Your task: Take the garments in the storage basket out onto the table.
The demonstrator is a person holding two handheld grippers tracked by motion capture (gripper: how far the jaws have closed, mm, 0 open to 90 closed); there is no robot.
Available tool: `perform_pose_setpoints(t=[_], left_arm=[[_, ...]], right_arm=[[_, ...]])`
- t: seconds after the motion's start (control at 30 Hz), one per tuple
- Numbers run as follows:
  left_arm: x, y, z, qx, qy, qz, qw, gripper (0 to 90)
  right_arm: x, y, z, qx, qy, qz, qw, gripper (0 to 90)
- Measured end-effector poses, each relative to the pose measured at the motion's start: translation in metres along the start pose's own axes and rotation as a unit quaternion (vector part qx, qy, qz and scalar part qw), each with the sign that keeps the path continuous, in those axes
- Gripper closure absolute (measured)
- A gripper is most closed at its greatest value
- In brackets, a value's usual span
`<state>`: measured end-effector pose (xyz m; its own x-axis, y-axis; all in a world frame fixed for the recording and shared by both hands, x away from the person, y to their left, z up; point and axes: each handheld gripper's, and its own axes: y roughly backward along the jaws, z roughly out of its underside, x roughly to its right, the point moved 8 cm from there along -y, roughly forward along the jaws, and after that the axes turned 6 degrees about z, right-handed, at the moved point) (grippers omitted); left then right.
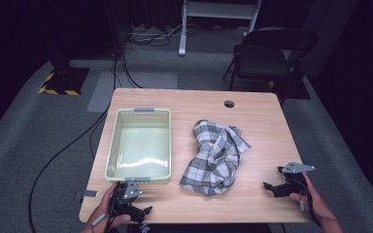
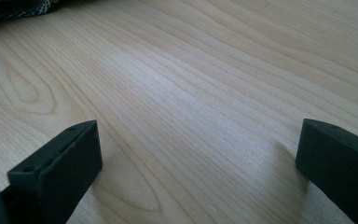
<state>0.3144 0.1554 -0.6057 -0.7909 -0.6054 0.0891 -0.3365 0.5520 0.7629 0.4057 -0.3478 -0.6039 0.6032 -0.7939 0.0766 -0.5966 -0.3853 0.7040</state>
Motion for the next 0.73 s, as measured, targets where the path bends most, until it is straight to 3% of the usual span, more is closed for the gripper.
perform_pose_setpoints(t=[0.73], left_arm=[[-0.0003, 0.0004, 0.0004, -0.001, -0.004, 0.003, 1.0000, 0.0]], right_arm=[[0.0001, 0.0000, 0.0001, 0.000, 0.001, -0.002, 1.0000, 0.1]])
